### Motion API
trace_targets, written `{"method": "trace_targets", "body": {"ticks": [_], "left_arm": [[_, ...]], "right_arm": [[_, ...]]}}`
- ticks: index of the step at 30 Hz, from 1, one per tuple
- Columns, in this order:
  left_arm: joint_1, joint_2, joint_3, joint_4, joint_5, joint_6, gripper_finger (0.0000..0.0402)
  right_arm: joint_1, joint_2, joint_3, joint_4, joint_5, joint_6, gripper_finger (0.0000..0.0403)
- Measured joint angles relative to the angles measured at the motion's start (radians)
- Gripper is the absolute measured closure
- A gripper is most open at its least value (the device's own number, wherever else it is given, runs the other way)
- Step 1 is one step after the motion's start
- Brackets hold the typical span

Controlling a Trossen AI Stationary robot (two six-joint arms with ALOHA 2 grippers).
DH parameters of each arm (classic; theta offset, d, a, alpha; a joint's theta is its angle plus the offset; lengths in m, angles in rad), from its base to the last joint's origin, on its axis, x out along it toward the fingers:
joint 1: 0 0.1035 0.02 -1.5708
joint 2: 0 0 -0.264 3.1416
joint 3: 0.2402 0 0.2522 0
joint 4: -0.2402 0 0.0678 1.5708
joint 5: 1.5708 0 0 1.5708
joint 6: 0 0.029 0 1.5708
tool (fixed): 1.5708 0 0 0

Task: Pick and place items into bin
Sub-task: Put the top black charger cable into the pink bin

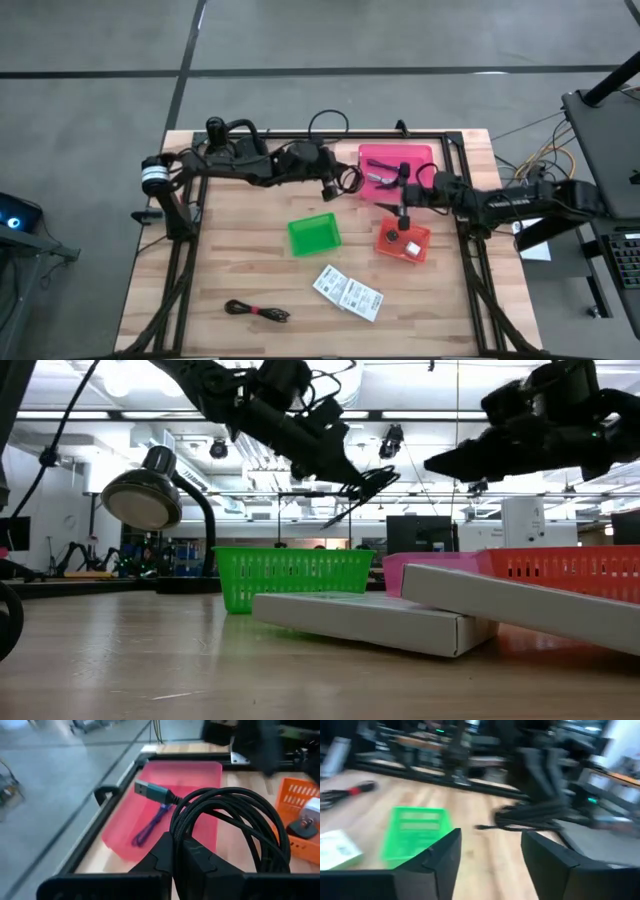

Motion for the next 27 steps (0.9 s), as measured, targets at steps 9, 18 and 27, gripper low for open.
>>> {"method": "trace_targets", "body": {"ticks": [9, 18, 27], "left_arm": [[-0.053, 0.0, -0.005, 0.096, -0.259, 0.138, 0.04], [-0.126, 0.003, -0.013, 0.223, -0.336, 0.286, 0.04], [-0.156, 0.003, -0.013, 0.248, -0.403, 0.352, 0.04]], "right_arm": [[0.0, 0.068, 0.062, 0.054, 0.091, -0.002, 0.0173], [-0.001, 0.159, 0.107, 0.076, 0.227, 0.03, 0.0172], [0.0, 0.169, 0.119, 0.076, 0.215, 0.033, 0.0175]]}}
